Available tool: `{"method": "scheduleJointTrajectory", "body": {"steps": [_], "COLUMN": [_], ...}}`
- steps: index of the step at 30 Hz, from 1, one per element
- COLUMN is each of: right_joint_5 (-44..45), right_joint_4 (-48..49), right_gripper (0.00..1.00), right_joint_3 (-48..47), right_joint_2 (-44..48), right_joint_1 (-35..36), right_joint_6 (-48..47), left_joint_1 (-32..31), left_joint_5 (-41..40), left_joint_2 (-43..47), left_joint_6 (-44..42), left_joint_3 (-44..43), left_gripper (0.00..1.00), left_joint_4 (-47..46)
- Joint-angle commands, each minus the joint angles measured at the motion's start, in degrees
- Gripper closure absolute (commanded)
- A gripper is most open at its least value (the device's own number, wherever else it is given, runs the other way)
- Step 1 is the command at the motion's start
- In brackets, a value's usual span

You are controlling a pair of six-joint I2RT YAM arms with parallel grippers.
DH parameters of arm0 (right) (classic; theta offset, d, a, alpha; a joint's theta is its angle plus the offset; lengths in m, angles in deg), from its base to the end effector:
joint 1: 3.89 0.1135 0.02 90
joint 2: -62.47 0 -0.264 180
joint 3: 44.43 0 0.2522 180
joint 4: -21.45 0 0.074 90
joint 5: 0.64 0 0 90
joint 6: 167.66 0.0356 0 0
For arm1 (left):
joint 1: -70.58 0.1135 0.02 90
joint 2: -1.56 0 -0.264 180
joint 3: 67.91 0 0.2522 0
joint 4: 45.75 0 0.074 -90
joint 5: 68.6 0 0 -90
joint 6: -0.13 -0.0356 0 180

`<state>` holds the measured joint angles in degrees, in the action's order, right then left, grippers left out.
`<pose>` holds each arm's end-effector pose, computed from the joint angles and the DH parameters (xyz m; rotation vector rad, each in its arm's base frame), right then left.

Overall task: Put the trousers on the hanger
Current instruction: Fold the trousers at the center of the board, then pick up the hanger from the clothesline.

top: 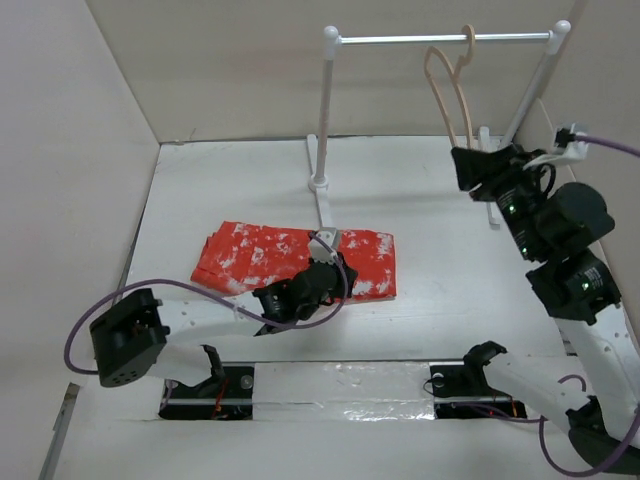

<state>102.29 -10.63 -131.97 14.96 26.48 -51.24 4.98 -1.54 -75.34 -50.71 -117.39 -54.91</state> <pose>0.1269 0.0651 0.4854 0.1393 1.4616 0.6506 0.1306 -0.2542 0.2210 0.1665 1.9528 -0.8704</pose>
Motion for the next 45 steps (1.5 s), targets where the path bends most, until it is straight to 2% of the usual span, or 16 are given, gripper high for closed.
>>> {"method": "scheduleJointTrajectory", "body": {"steps": [1, 2, 4, 6, 9, 11, 18, 22, 24, 28, 30, 31, 34, 40, 44, 45], "right_joint_5": [7.4, 7.6, 4.1, -2.8, -5.3, -6.2, -9.2, -9.8, -11.3, -17.8, -17.7, -17.5, -17.6, -12.0, -7.4, -7.4], "right_joint_4": [-5.5, -5.3, -6.1, -7.2, -6.0, -5.3, -3.7, -3.0, -2.1, 0.0, 0.2, 0.1, 0.9, 1.9, 2.8, 2.7], "right_gripper": [0.46, 0.32, 0.17, 0.15, 0.17, 0.32, 0.38, 0.62, 0.70, 0.71, 0.77, 0.87, 1.00, 1.00, 1.00, 1.00], "right_joint_3": [-6.6, -7.8, -11.0, -13.3, -13.9, -13.2, -11.7, -11.0, -10.3, -9.4, -9.4, -9.5, -10.0, -11.5, -10.2, -9.7], "right_joint_2": [-4.7, -6.3, -12.3, -18.3, -21.7, -23.9, -29.1, -31.2, -31.6, -32.3, -32.4, -32.7, -32.7, -30.4, -27.5, -26.8], "right_joint_1": [-6.3, -8.4, -15.5, -18.8, -20.2, -21.7, -25.0, -25.0, -25.6, -26.9, -26.9, -26.9, -26.2, -23.1, -21.9, -21.8], "right_joint_6": [-6.1, -6.9, -7.2, -6.7, -6.9, -7.1, -7.6, -8.1, -8.1, -7.8, -8.0, -8.1, -8.5, -9.1, -9.1, -9.1], "left_joint_1": [-0.1, -0.1, -0.1, -0.1, -0.1, -0.1, 1.5, 1.5, 1.5, 1.5, 1.5, 2.1, 2.6, 2.6, 2.6, 2.6], "left_joint_5": [-4.4, -4.3, -4.6, -4.7, -5.8, -6.9, -4.6, -4.4, -4.8, -6.9, -7.4, -7.6, -8.2, -9.1, -9.0, -8.6], "left_joint_2": [8.0, 8.8, 10.1, 10.5, 11.1, 11.3, 12.7, 12.2, 12.4, 12.4, 12.3, 12.2, 12.4, 13.0, 12.5, 12.4], "left_joint_6": [-6.7, -9.5, -11.8, -14.5, -16.7, -17.5, -17.2, -16.5, -16.3, -16.1, -16.2, -16.3, -16.0, -15.9, -16.4, -16.5], "left_joint_3": [-4.4, -5.7, -7.1, -7.9, -5.6, -3.1, -1.3, -1.9, -1.4, -1.3, -1.0, -1.1, -1.1, -0.6, -0.7, -0.7], "left_gripper": [1.00, 1.00, 1.00, 0.92, 0.78, 0.74, 0.72, 0.72, 0.72, 0.73, 0.73, 0.73, 0.73, 0.71, 0.49, 0.48], "left_joint_4": [-2.4, -2.0, -0.9, 0.1, -0.5, -1.6, -2.1, -1.2, -1.8, -1.6, -1.8, -1.7, -1.3, -1.4, -1.4, -1.5]}}
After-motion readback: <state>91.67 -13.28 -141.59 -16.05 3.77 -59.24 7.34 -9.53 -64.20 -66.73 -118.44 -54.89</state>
